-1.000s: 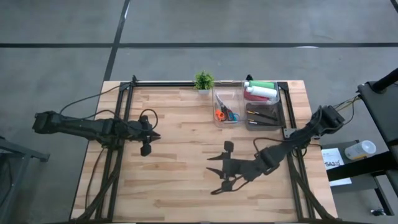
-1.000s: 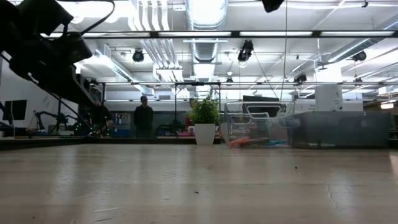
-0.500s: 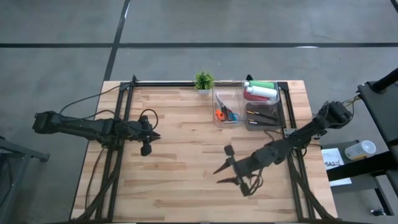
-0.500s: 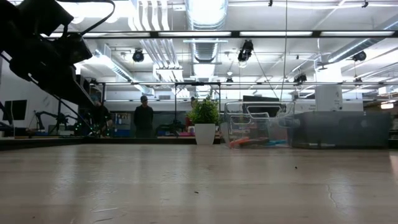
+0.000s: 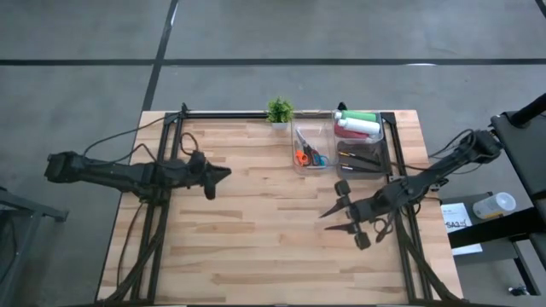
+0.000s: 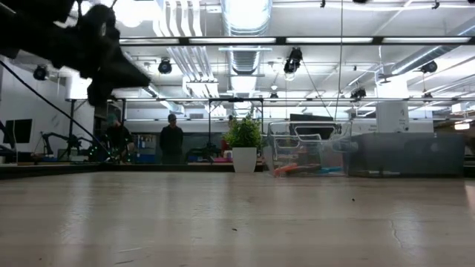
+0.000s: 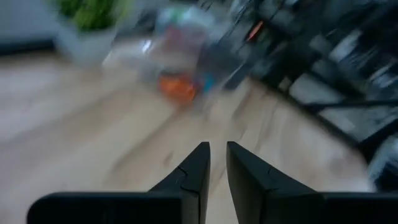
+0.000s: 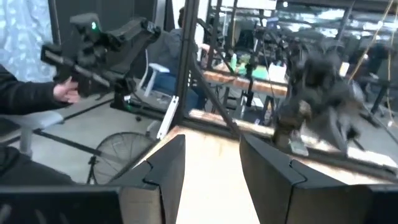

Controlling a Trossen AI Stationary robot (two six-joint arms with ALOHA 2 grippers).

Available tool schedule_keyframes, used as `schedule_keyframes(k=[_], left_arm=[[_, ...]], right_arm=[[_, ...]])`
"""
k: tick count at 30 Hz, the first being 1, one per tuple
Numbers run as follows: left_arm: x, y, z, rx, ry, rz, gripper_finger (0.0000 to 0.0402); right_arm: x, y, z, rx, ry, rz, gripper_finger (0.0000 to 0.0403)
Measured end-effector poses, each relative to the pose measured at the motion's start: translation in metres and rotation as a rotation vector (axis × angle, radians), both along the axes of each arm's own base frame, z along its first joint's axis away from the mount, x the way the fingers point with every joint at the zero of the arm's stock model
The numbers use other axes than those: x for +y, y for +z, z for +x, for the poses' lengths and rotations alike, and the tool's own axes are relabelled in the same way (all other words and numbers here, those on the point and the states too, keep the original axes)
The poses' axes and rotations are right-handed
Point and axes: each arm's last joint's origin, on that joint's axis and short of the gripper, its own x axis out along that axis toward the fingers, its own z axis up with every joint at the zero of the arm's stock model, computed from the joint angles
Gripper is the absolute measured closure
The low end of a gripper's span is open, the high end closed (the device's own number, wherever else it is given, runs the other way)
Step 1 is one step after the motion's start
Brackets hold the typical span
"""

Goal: Pick & Place Paint Supplies
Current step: Return to Home Position

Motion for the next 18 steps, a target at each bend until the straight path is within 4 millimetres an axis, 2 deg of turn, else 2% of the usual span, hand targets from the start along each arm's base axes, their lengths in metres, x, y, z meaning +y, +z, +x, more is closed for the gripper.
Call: schedule_keyframes(k=[3, 9, 18], left_arm=[[-0.001, 0.012, 0.004, -0.103, -0.038, 0.078, 0.034], [-0.007, 0.024, 0.004, -0.204, -0.267, 0.186, 0.034], [-0.007, 0.028, 0.0, -0.216, -0.274, 0.262, 0.034]], right_arm=[[-0.008, -0.011, -0.013, 0.007, -0.036, 0.026, 0.0255], [-0.029, -0.033, -0.049, -0.063, -0.083, 0.077, 0.0255], [-0.052, -0.066, -0.093, -0.168, -0.079, 0.196, 0.0255]])
